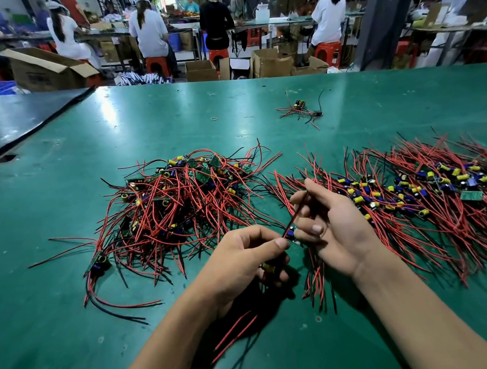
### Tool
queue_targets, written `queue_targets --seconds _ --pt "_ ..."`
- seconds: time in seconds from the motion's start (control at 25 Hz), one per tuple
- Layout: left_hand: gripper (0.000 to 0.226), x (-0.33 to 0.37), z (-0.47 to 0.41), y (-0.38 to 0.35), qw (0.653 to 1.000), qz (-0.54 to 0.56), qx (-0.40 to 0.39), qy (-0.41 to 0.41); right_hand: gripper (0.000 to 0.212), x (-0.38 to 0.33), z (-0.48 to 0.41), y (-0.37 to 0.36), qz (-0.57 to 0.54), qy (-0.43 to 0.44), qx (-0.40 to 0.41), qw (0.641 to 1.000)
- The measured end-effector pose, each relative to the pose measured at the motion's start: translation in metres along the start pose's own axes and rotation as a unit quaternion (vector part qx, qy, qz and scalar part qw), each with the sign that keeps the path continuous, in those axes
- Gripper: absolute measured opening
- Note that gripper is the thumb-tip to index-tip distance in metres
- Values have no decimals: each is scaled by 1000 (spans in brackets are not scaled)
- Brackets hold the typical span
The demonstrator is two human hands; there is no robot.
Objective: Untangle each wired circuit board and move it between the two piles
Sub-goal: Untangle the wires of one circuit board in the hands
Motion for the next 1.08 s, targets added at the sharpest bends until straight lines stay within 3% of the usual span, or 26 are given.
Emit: queue_targets --seconds 0.12,0.24,0.32,0.48,0.68,0.84,1.0,1.08 --pt "7 -1 0 2 1000 3 4 3 46 0 0 -1 -24 -12 -38 999" --pt "7 -1 1 4 1000 16 12 4 34 1 0 2 117 37 -65 990" --pt "11 0 1 5 999 28 14 -4 41 5 2 3 198 25 -108 974" --pt "27 1 0 7 999 41 22 -24 41 15 10 -4 247 -14 -174 953" --pt "14 2 1 6 999 34 -2 -30 29 2 6 2 387 169 -49 905" --pt "15 5 1 8 999 28 -28 -33 28 -8 0 17 442 255 28 859" --pt "11 4 2 8 998 24 -52 -25 38 -11 -1 25 450 293 82 840" --pt "11 4 0 9 998 24 -53 -21 48 -7 -4 24 434 254 85 860"
Point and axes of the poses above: each hand's wrist, its own z-axis away from the middle knuckle, its own y-axis out of the back of the hand, x = y × z, the point moved 1 cm from there along -z, towards the middle knuckle, and after that the axes turned 3 degrees about -x, right-handed, at the moved point
